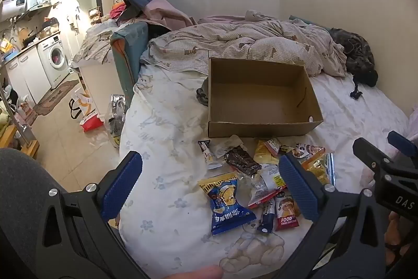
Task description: Organize snacks
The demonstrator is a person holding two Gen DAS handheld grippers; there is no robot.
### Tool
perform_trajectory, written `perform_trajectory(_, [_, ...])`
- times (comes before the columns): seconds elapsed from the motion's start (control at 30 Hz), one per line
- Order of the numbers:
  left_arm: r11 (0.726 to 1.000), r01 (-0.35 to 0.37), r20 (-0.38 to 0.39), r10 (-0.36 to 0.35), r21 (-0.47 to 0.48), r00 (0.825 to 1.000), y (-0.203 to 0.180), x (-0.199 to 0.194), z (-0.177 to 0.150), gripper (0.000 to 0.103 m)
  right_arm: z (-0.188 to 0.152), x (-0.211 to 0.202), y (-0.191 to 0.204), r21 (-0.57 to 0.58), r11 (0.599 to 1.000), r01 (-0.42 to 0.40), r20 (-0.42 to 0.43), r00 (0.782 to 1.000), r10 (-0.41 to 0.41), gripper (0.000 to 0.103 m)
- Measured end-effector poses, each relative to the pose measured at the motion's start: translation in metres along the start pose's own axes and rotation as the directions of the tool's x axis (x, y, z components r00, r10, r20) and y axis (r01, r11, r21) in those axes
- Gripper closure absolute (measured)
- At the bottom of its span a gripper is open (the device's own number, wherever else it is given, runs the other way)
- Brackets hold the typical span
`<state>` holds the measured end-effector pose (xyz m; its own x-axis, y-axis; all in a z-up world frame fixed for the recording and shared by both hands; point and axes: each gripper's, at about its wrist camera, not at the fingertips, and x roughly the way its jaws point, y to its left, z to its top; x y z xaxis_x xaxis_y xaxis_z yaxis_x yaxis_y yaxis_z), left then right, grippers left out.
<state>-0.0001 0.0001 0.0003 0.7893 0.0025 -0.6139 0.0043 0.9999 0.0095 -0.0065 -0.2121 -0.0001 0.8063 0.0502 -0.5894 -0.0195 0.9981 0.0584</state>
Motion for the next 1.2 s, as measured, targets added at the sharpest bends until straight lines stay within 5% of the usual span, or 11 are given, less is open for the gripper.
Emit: perform_trajectory(1.2, [1.0,-0.001,0.012,0.001,0.006,1.0,-0.003,-0.0044,0.002,0.0,0.0013,-0.0019,-0.0004,-0.007,1.0,0.005,0.01,1.0,-0.005,0.0])
